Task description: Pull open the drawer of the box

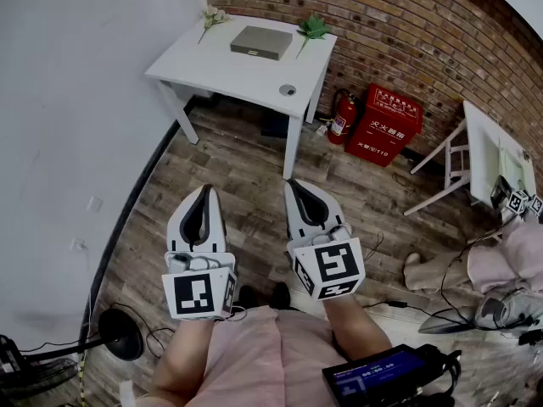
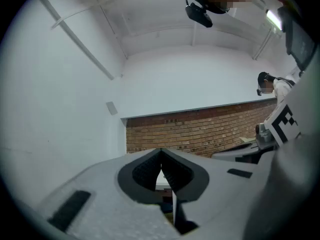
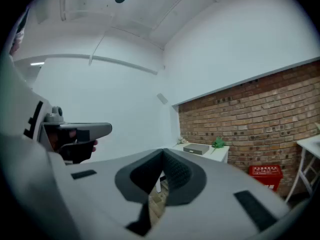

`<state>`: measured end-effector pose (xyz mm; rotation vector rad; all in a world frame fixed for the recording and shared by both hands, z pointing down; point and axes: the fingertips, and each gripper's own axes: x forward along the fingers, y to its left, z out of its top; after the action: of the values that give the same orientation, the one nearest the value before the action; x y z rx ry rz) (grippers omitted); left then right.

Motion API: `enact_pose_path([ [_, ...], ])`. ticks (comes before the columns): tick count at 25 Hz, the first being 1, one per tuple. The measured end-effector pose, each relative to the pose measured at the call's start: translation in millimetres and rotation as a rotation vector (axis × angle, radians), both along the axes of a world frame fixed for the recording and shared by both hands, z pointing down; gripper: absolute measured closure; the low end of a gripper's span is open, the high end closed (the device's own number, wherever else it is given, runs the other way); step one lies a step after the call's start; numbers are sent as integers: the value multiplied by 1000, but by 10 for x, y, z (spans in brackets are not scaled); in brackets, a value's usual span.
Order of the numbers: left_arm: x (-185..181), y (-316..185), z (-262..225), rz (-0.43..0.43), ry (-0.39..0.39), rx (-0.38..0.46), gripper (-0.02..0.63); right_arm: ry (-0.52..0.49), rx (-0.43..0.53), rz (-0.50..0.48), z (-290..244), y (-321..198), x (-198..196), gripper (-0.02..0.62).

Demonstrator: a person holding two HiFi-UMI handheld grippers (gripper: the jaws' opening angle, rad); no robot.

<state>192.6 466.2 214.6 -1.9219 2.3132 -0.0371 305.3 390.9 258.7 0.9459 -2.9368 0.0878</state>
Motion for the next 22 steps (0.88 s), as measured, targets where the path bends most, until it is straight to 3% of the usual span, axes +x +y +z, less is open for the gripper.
enact_pose_path([
  [11,56,-32,70,-34,4,4,598,-30,-7,-27,46,-73,41,589],
  [12,58,-31,80,-40,11,9,598,-35,-15,-38,56,-83,38,583],
  [14,46,-29,100,-52,27,20,532,-33,-28,-58,93,-104,16,492],
  [22,-208,-91,219,-87,55,7,515,-1,-29,-57,212,-268,-165,480],
])
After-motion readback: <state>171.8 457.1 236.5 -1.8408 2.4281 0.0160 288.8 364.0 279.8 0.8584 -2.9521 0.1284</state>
